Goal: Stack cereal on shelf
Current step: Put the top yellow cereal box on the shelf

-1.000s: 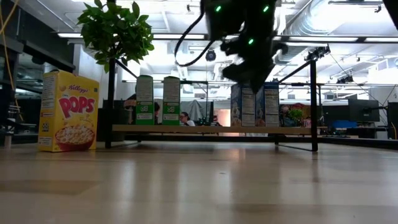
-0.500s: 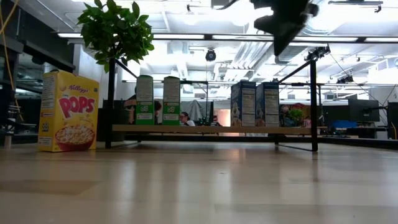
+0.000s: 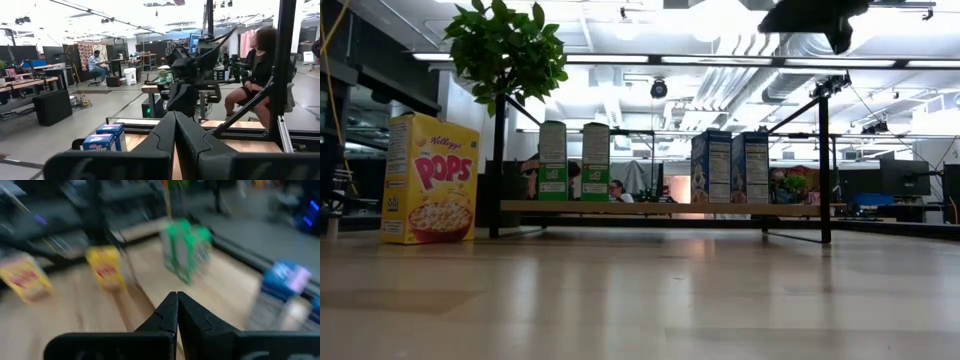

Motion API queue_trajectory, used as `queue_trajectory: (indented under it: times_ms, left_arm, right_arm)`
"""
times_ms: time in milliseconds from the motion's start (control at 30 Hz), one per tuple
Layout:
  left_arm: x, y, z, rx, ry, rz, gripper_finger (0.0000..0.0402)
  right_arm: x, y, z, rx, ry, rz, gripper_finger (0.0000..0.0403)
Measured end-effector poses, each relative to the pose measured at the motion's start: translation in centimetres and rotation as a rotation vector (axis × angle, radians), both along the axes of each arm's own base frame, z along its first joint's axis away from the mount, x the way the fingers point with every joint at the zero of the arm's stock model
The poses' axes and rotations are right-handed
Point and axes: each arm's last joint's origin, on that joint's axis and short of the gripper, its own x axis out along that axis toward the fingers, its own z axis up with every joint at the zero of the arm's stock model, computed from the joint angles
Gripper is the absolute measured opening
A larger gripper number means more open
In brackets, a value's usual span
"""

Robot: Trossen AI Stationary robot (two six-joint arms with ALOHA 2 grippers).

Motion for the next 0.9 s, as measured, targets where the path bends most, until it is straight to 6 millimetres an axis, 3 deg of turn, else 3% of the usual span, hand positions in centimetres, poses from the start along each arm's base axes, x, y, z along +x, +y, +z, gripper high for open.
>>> queue_trajectory:
  times_ms: [167,333,500,600,733,900]
  left_arm:
    - [0.0,0.3,1.4,-0.015,0.032,0.138,0.0026]
    - [0.1,0.6,3.3,-0.006,0.162,0.231,0.0109]
    - [-0.4,1.2,4.7,-0.122,0.249,0.206,0.0212]
    - [-0.7,1.4,4.4,-0.201,0.317,0.161,0.0257]
    - [-1.1,1.5,3.1,-0.335,0.414,0.122,0.0282]
    - [-2.0,2.2,1.1,-0.533,0.520,0.224,0.0283]
  right_arm:
    - [-0.5,-0.3,-1.8,-0.057,-0.140,0.051,0.0000]
    - [-0.4,-1.0,-2.2,-0.055,-0.152,0.009,0.0020]
    - [-0.1,-1.0,-0.8,-0.095,-0.167,0.011,0.0102]
    - [-0.1,-1.0,-0.5,-0.111,-0.163,0.002,0.0168]
    - [-0.1,-1.0,-0.5,-0.121,-0.154,0.005,0.0243]
    - [-0.1,-1.0,-0.8,-0.116,-0.134,0.005,0.0290]
